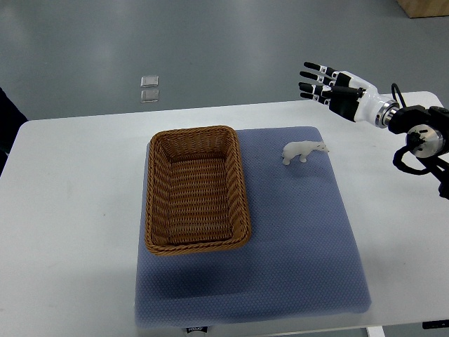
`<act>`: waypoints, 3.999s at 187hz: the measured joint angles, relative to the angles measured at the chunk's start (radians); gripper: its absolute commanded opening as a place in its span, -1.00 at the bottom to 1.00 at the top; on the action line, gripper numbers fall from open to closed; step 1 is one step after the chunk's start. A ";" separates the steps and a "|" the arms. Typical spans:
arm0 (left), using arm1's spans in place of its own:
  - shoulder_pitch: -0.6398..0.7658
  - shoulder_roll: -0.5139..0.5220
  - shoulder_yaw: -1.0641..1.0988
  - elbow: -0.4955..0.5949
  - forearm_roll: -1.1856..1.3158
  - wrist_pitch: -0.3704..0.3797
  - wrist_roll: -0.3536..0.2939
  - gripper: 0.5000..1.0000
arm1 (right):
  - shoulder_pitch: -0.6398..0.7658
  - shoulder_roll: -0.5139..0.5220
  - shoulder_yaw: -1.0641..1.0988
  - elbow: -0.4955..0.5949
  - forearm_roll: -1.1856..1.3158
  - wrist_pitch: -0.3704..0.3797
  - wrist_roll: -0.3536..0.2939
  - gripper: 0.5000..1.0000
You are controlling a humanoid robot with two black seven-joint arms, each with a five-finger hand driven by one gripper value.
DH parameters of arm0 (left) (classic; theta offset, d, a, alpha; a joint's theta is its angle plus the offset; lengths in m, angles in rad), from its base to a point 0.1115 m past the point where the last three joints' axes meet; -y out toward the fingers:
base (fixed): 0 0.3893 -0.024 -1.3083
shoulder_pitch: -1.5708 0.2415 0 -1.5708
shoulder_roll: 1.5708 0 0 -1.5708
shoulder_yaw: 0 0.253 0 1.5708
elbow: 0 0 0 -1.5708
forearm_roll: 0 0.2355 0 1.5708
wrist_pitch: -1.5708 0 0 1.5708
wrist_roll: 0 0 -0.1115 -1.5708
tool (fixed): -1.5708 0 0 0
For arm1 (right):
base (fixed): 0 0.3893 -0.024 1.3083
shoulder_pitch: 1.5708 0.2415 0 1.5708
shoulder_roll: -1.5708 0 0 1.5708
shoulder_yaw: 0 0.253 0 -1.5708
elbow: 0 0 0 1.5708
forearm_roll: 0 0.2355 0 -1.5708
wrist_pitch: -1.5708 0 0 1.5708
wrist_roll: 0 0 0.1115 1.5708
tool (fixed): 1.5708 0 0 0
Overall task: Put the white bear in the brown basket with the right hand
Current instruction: 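Move the right hand toward the white polar bear figurine, then lower the right hand over the bear and close fingers around it, then lift the bear and carry it over the wicker basket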
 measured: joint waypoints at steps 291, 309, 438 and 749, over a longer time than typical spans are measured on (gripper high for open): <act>0.000 0.000 0.000 0.000 0.000 0.000 0.000 1.00 | 0.100 0.036 -0.165 0.041 -1.246 -0.136 0.135 0.65; 0.000 0.000 0.000 0.000 0.000 0.000 0.000 1.00 | 0.100 0.058 -0.191 0.011 -1.247 -0.158 0.134 0.62; 0.000 0.000 0.000 0.000 0.000 -0.001 0.000 1.00 | 0.102 0.090 -0.224 -0.029 -1.247 -0.168 0.132 -0.40; 0.000 0.000 0.000 0.000 0.000 0.000 0.000 1.00 | 0.390 0.357 -0.405 0.092 -1.271 -0.281 0.218 -1.00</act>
